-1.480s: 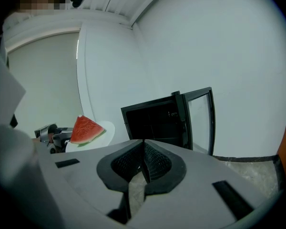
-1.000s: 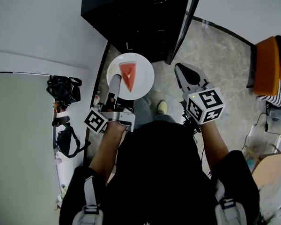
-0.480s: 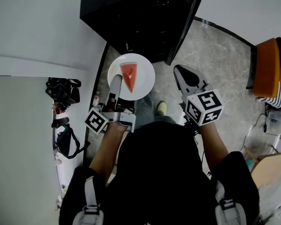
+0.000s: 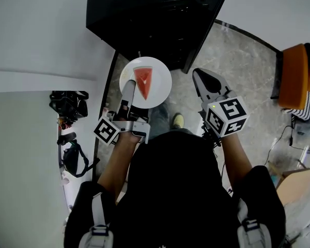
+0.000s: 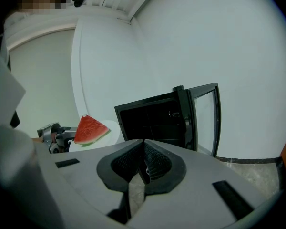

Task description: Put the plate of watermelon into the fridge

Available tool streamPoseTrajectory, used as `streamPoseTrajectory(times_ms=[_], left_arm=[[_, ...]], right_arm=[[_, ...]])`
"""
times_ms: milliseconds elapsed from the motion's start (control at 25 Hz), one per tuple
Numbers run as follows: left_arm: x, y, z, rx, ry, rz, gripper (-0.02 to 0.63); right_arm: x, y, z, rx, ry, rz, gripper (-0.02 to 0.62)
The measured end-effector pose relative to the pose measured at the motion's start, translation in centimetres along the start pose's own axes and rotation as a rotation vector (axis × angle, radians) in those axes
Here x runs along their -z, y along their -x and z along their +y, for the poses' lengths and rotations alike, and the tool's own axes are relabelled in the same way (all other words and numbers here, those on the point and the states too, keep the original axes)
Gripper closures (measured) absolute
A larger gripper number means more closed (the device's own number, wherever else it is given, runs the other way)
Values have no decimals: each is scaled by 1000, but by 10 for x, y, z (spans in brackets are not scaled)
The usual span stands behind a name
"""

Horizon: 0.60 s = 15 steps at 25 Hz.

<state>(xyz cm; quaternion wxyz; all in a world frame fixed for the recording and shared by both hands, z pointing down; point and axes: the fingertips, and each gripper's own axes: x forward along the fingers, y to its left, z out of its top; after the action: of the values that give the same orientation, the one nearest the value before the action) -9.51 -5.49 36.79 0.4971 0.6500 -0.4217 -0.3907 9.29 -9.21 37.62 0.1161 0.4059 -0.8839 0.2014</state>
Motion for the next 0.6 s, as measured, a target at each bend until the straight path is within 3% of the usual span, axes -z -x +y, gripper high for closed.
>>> streamPoseTrajectory(times_ms=[600], left_arm=[[-29,-52,22,-10,37,50,572]], right_arm=[[-19,-59,-13,13,-14,28,575]])
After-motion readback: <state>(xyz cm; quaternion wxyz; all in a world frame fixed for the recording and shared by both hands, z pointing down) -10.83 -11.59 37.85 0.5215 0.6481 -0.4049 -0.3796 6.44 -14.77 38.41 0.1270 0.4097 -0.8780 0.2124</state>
